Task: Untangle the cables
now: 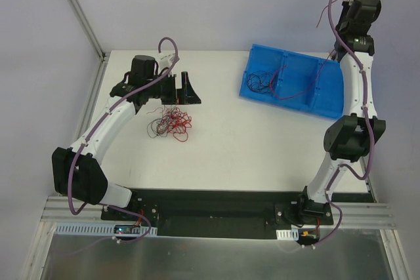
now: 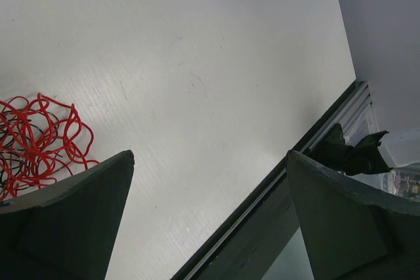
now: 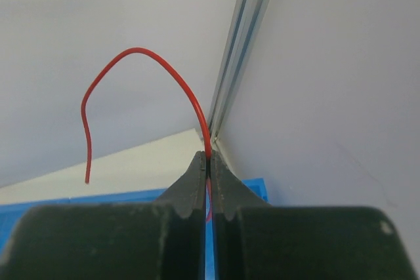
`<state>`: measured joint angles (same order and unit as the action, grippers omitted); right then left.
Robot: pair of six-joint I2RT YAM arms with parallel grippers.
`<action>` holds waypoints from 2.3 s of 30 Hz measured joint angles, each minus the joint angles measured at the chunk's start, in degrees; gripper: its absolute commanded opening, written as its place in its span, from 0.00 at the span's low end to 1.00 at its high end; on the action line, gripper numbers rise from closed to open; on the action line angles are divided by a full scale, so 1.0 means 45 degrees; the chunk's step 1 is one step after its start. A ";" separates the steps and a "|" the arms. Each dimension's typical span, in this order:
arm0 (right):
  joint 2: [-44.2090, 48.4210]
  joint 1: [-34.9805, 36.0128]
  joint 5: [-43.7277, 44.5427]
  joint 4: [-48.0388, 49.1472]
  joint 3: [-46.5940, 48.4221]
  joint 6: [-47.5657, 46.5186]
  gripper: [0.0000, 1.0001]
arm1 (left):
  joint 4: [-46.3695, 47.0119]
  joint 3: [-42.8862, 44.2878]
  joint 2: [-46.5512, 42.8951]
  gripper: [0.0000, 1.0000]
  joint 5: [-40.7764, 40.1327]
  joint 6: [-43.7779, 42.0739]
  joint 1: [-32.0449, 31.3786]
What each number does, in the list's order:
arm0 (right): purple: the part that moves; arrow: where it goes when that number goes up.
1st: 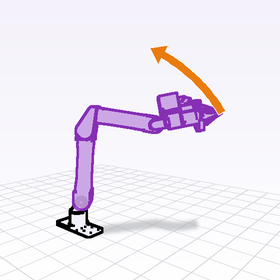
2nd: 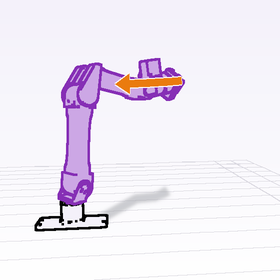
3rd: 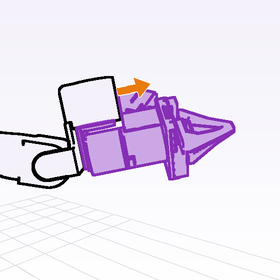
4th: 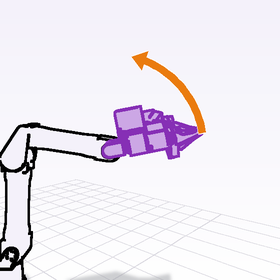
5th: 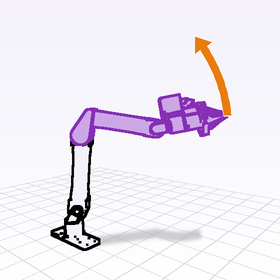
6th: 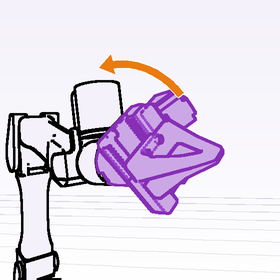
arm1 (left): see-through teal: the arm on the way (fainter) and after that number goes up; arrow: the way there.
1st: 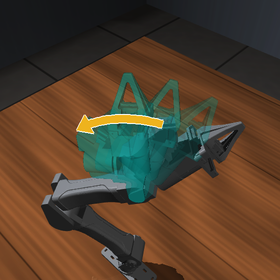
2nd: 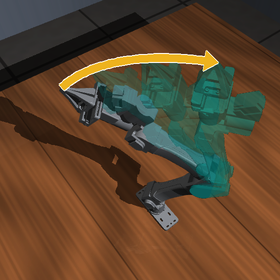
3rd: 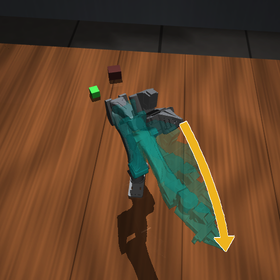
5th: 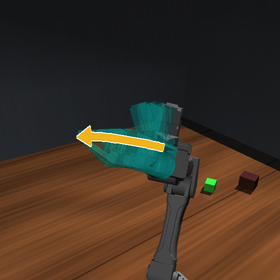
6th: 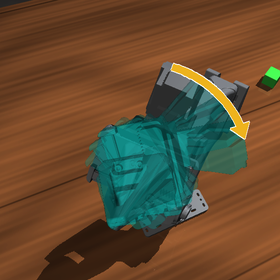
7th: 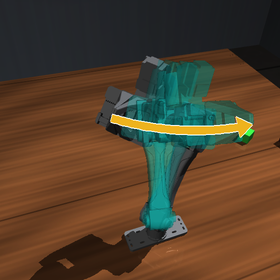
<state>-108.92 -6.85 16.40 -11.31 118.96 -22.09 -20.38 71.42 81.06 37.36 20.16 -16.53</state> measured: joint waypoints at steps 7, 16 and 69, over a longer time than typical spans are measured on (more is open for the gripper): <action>-0.0602 -0.0053 0.0529 -0.0447 0.3220 -0.0389 0.00 | 0.0010 0.0000 0.0000 0.99 0.0000 0.0005 0.0000; 0.0010 -0.0622 0.0602 -0.0228 0.4172 -0.0529 0.00 | 0.0015 0.0000 0.0146 0.99 0.0000 0.0000 0.0000; 0.1005 -0.0369 -0.4104 0.3109 -0.7179 0.2681 0.00 | 0.0092 -0.0005 0.0287 0.99 0.0005 -0.0005 -0.0010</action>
<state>-104.40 -8.51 -2.07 2.68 86.65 -10.02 -19.97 71.40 82.35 37.39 20.14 -16.58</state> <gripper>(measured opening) 0.012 0.990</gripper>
